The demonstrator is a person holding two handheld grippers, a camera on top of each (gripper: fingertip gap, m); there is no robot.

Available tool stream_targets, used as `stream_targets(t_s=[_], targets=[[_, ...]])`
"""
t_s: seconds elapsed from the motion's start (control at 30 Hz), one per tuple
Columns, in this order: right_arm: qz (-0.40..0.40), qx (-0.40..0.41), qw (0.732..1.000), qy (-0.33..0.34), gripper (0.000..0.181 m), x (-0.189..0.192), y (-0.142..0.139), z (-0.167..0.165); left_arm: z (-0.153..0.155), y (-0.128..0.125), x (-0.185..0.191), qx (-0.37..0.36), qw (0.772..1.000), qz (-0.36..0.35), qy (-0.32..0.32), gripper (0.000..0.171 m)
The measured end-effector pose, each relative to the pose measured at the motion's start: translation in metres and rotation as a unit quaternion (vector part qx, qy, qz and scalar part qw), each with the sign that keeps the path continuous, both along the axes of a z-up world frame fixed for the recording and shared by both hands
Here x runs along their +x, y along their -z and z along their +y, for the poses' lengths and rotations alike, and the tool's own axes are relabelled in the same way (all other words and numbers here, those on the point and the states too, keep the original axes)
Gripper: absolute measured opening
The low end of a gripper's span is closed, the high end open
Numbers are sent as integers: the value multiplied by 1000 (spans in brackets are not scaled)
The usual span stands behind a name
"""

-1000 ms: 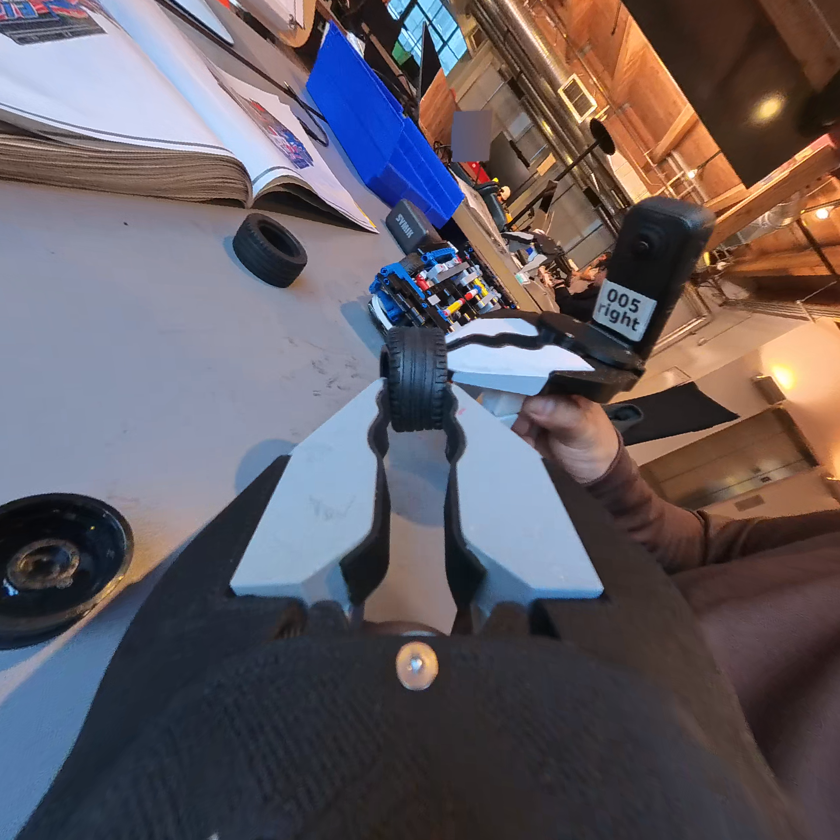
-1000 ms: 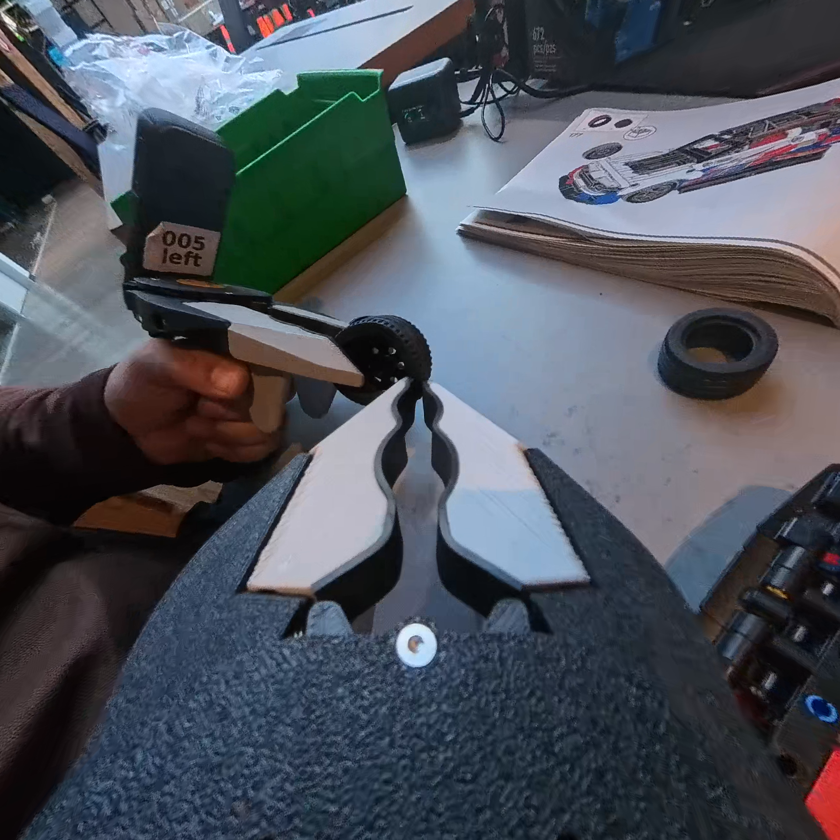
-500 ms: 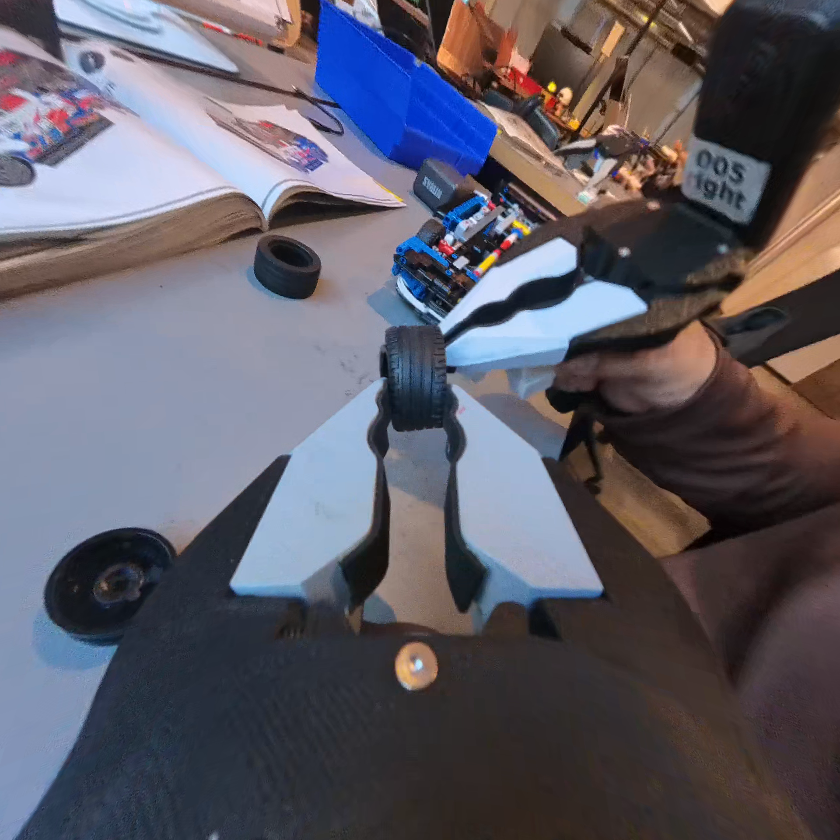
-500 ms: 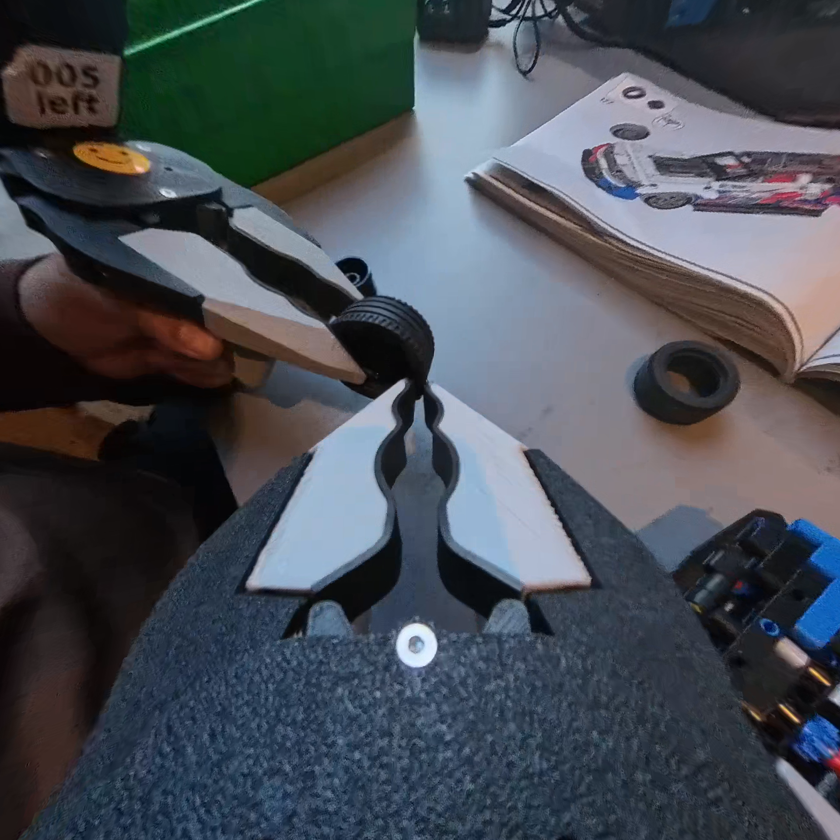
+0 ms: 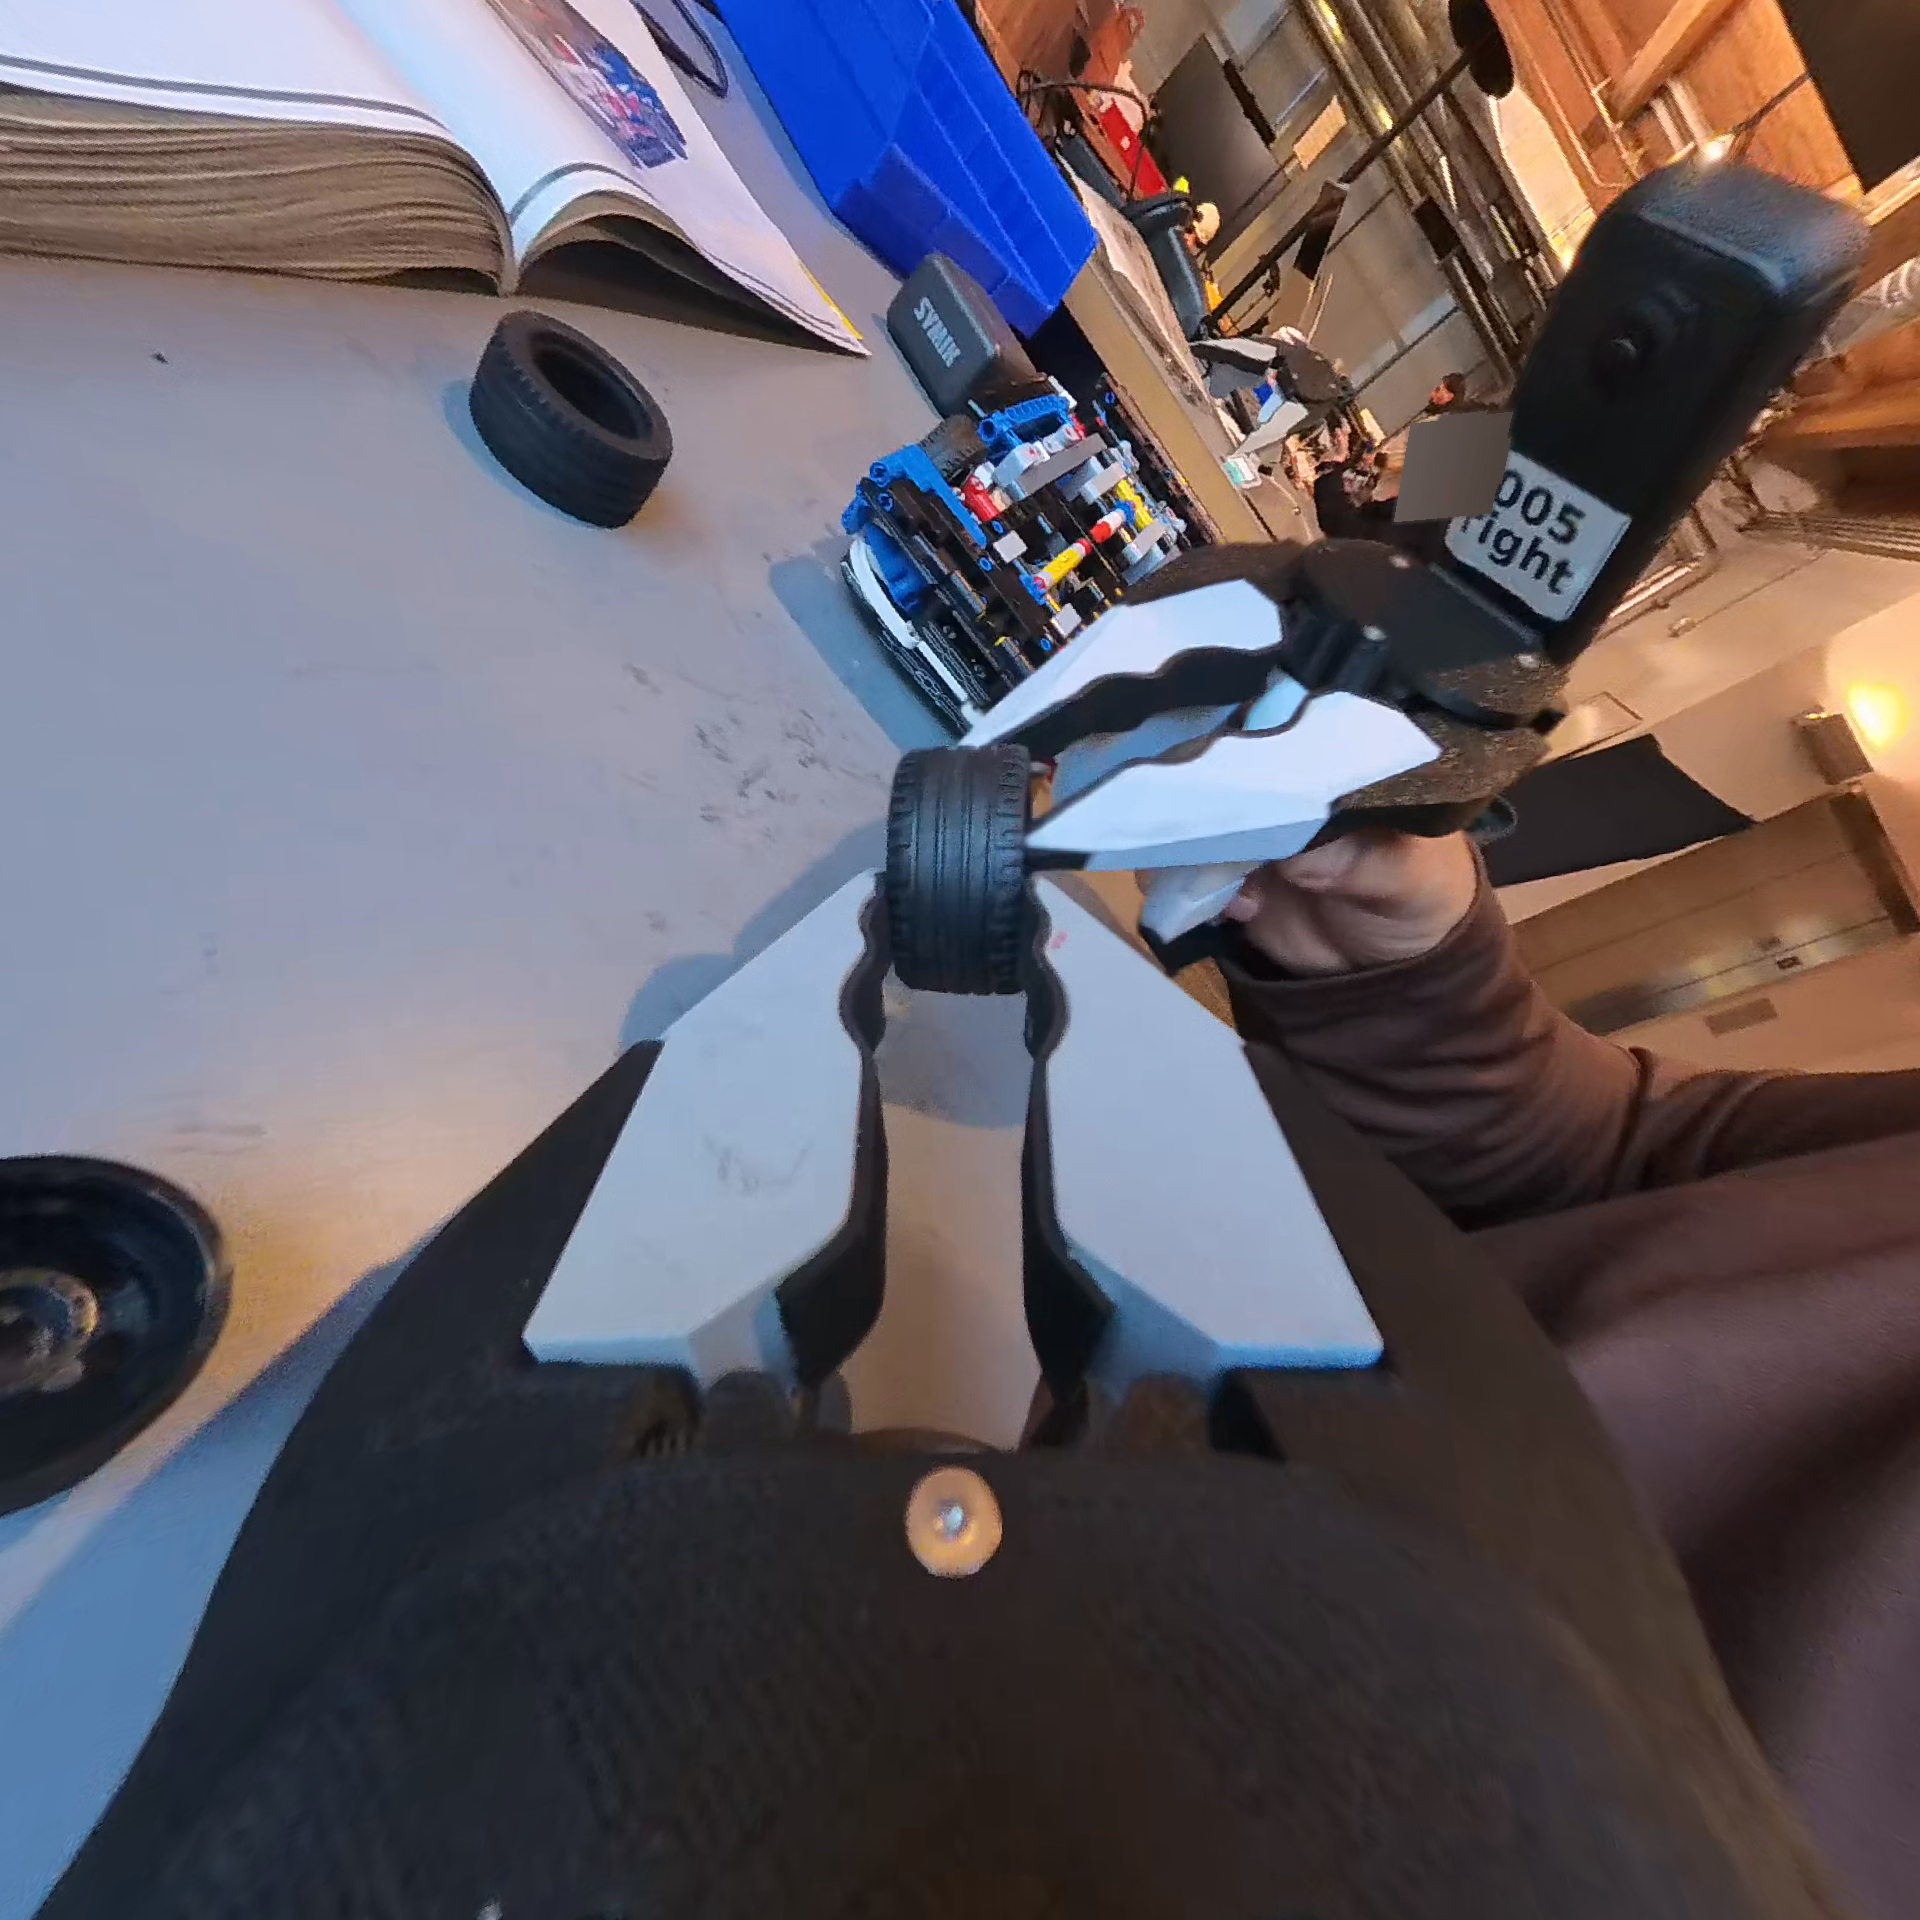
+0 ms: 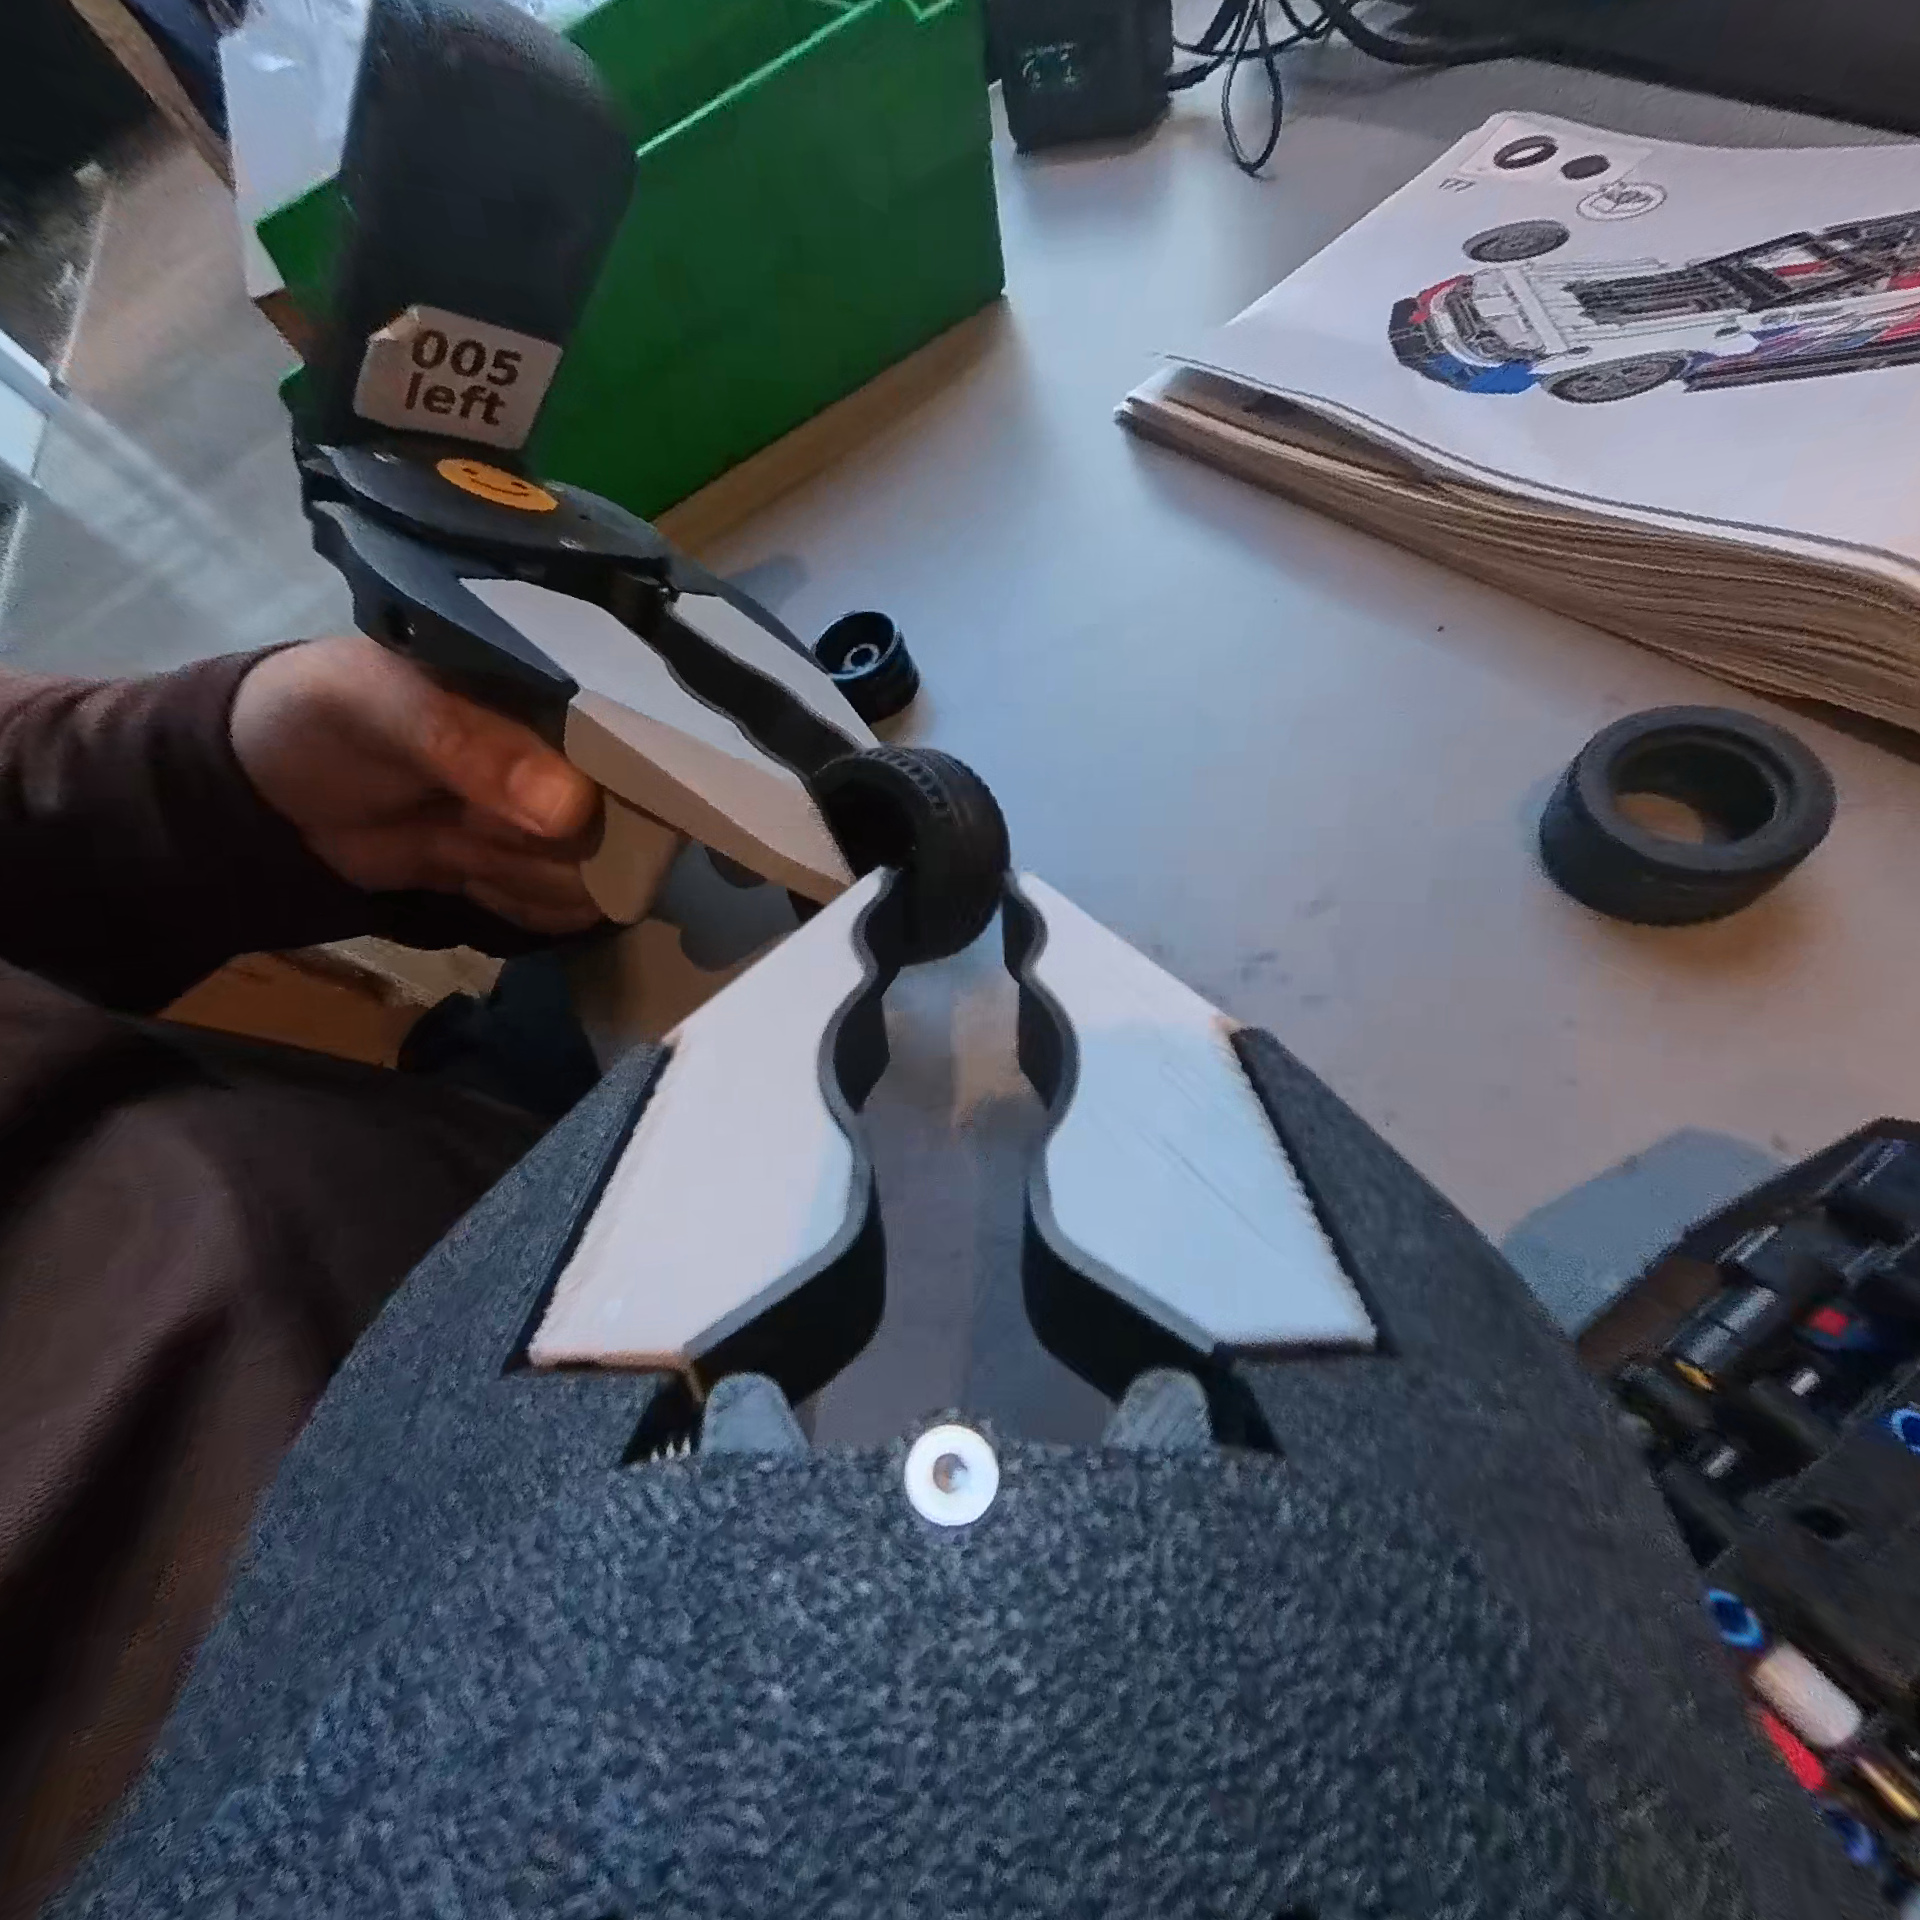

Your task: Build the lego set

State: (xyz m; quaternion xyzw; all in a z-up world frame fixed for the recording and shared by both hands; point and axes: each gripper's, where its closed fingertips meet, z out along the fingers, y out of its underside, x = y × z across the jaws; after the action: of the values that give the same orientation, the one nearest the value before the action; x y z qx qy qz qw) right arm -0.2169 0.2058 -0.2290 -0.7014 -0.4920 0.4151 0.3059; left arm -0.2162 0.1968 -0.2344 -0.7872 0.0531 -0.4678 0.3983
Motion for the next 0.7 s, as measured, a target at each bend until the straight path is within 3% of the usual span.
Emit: stream_targets(t_s=[0.13, 0.2, 0.23, 0.4, 0.53, 0.7], targets=[[2, 6, 1000, -16, 5, -1, 3, -4, -5, 0, 4, 11, 999, 16, 27, 22], [8, -11, 1000, -27, 4, 0, 1, -8, -5, 7, 2, 3, 998, 53, 38, 50], [5, -20, 999, -28, 4, 0, 2, -8, -5, 8, 1, 13, 996, 82, 42, 54], [-30, 23, 999, -35, 2, -2, 9, -11, -2, 0, -3, 65, 982, 169, 62, 36], [-59, 59, 995, -45, 2, -2, 15, -11, -10, 16, 1, 32, 974, 193, 112, 26], [-104, 19, 992, -74, 2, -1, 39, -21, -16, 41, -2, 11, 962, 231, 146, 21]])
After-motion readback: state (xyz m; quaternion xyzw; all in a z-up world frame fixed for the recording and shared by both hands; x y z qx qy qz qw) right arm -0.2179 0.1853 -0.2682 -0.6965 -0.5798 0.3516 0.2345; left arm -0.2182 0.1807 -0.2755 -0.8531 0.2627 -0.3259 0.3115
